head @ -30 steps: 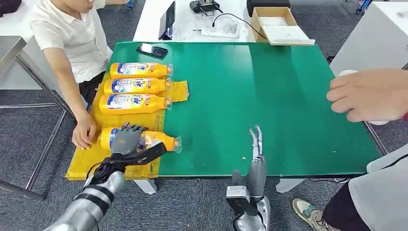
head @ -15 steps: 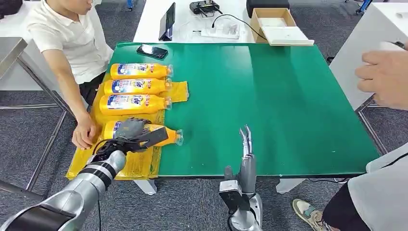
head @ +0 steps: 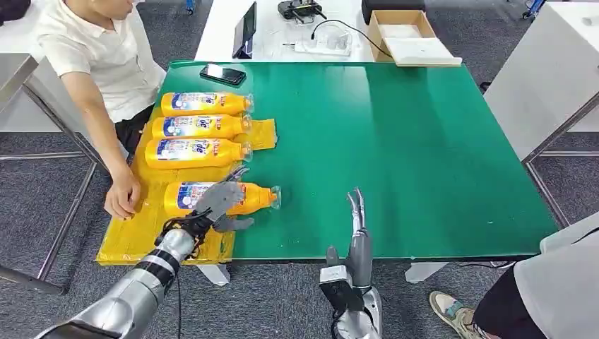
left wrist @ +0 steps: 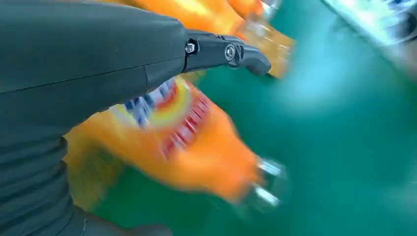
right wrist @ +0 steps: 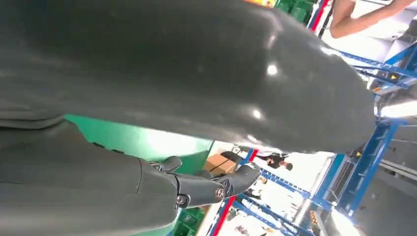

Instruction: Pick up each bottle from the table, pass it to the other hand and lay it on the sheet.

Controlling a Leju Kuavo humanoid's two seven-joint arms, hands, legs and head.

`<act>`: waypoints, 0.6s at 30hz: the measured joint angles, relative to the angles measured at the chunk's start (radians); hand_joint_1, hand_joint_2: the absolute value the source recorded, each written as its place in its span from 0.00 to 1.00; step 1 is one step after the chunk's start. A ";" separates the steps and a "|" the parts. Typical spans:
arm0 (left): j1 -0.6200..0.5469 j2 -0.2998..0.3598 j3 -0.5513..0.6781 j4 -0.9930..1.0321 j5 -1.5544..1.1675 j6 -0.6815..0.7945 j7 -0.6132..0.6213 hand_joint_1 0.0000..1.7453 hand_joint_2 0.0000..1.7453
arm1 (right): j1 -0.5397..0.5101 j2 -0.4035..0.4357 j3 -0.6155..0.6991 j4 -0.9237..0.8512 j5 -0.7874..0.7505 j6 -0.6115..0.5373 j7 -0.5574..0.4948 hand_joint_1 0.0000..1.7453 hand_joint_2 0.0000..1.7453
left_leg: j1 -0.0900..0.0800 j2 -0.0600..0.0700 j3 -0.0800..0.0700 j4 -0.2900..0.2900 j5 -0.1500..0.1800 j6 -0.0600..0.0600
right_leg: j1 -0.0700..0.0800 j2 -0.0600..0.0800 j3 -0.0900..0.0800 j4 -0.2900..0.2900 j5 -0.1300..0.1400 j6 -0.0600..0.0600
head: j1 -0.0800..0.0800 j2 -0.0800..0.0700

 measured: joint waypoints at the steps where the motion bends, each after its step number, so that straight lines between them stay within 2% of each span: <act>1: 0.022 -0.001 0.008 -0.028 0.036 -0.014 -0.014 0.00 1.00 | 0.000 -0.003 0.003 0.000 -0.004 -0.003 0.000 0.00 0.00 | 0.000 0.000 0.000 0.000 0.000 0.000 | 0.000 0.000 -0.001 0.000 0.000 0.000 | 0.000 0.000; 11: 0.132 0.002 0.041 -0.195 0.145 -0.004 -0.050 0.00 1.00 | 0.003 -0.015 0.011 0.000 -0.015 -0.019 0.000 0.00 0.00 | 0.000 -0.001 -0.001 0.000 0.000 0.000 | 0.000 0.000 -0.001 0.000 0.000 0.000 | 0.000 0.000; 14: 0.191 0.004 0.047 -0.309 0.228 0.074 -0.095 0.00 1.00 | 0.013 -0.023 0.011 0.000 -0.027 -0.025 0.000 0.00 0.00 | 0.000 -0.001 -0.002 0.000 0.000 0.000 | 0.000 0.000 -0.001 0.000 0.000 0.000 | 0.000 0.000; 18: 0.286 0.003 0.049 -0.533 0.444 0.072 -0.125 0.00 1.00 | 0.027 -0.033 0.011 -0.012 -0.037 -0.037 0.000 0.00 0.00 | 0.000 0.000 -0.004 0.000 0.000 0.000 | 0.000 0.000 -0.003 0.000 0.000 0.000 | 0.000 0.000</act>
